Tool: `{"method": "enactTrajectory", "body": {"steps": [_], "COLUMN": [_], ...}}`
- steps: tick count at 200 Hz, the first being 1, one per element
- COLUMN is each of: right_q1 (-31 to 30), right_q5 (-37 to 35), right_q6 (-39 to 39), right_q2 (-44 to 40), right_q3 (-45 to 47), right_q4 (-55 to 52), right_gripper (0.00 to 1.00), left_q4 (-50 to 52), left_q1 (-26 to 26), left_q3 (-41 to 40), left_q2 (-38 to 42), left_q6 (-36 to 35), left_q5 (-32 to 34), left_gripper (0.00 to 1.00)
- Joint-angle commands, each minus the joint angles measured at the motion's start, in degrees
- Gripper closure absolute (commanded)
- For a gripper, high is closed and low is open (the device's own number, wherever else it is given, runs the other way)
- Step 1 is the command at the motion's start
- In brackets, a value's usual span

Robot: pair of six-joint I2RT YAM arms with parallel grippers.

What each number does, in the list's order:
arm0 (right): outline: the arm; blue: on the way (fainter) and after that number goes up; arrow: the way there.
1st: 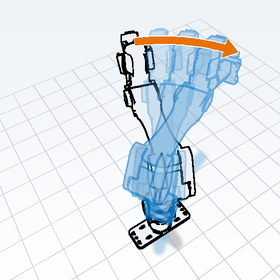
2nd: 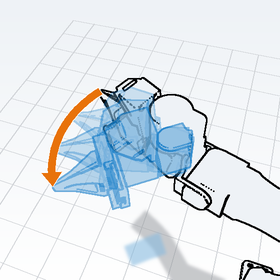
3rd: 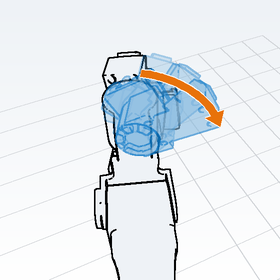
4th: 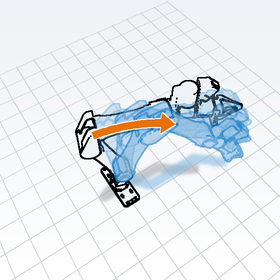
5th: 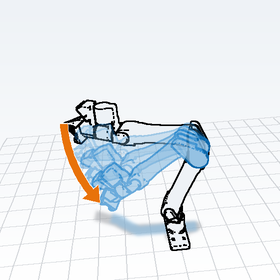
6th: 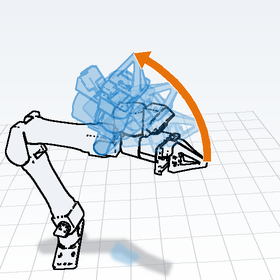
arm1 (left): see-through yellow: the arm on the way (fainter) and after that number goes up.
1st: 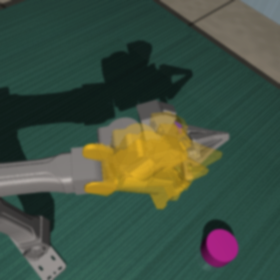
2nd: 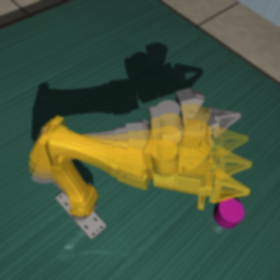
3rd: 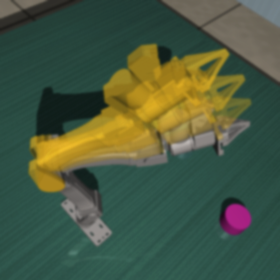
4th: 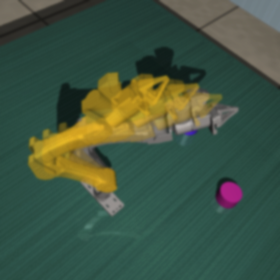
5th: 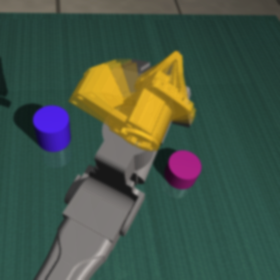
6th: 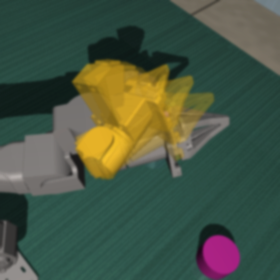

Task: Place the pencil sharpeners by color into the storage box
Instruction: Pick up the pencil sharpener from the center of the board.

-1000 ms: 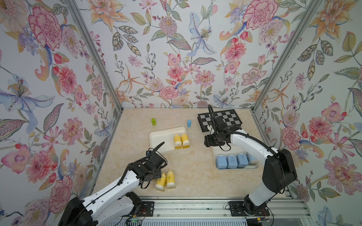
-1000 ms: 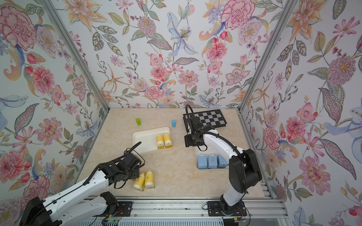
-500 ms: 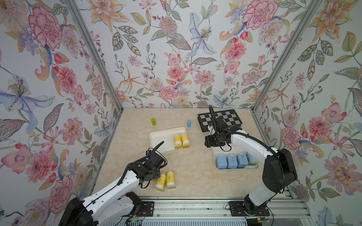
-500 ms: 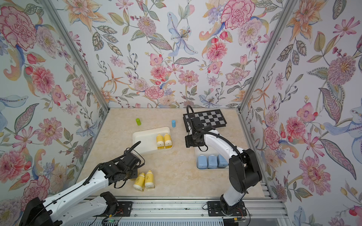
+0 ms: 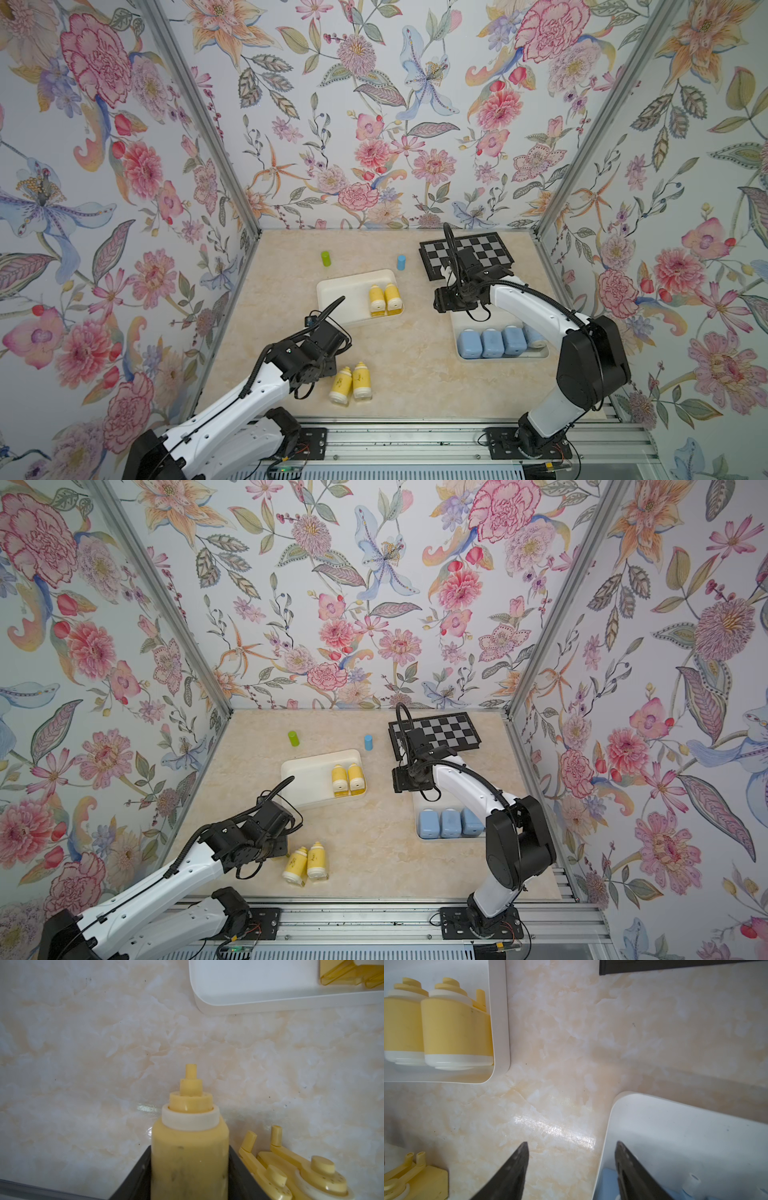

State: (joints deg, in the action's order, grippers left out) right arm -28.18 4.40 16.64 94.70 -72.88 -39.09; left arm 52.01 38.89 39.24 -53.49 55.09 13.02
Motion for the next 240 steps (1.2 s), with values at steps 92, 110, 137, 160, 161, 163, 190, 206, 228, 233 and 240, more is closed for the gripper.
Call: {"method": "enactTrajectory", "body": {"steps": [92, 110, 137, 160, 161, 163, 190, 206, 228, 233, 240], "right_q1": [1.26, 1.46, 1.91, 2.37, 2.4, 2.43, 2.76, 2.92, 3.17, 3.23, 3.31], "right_q5": [1.97, 2.25, 2.68, 3.12, 3.09, 3.18, 3.88, 4.14, 4.73, 4.9, 5.17], "right_q6": [-1.88, -1.9, -1.97, -2.09, -2.12, -2.14, -2.25, -2.32, -2.32, -2.36, -2.37], "right_q2": [-1.61, -1.78, -1.95, -2.15, -2.15, -2.08, -2.06, -1.97, -2.05, -2.06, -2.14], "right_q3": [1.5, 2.07, 2.83, 3.47, 3.5, 3.53, 3.83, 3.96, 4.23, 4.23, 4.31], "right_q4": [1.25, 1.49, 1.8, 2.1, 2.1, 2.16, 2.6, 2.74, 3.08, 3.22, 3.26], "right_gripper": [0.33, 0.33, 0.33, 0.33, 0.33, 0.33, 0.33, 0.33, 0.33, 0.33, 0.33], "left_q4": [2.65, 1.08, -2.51, -5.14, -5.24, -5.36, -6.98, -7.89, -8.16, -8.15, -8.15], "left_q1": [-3.68, -4.54, -6.36, -7.84, -7.9, -7.99, -8.73, -9.01, -9.27, -9.28, -9.29], "left_q3": [20.89, 23.26, 25.2, 26.99, 27.1, 27.31, 30.94, 33.33, 37.05, 37.87, 38.95], "left_q2": [-10.8, -13.61, -17.46, -20.87, -21.0, -21.36, -26.05, -29.04, -33.55, -34.53, -35.69], "left_q6": [-6.82, -8.64, -11.29, -12.98, -13.03, -13.15, -14.87, -15.6, -16.71, -17.02, -17.25], "left_q5": [6.9, 6.36, 3.56, 1.37, 1.3, 1.2, -0.54, -2.02, -3.38, -3.63, -4.07], "left_gripper": [0.56, 0.56, 0.56, 0.56, 0.56, 0.56, 0.56, 0.56, 0.56, 0.56, 0.56]}}
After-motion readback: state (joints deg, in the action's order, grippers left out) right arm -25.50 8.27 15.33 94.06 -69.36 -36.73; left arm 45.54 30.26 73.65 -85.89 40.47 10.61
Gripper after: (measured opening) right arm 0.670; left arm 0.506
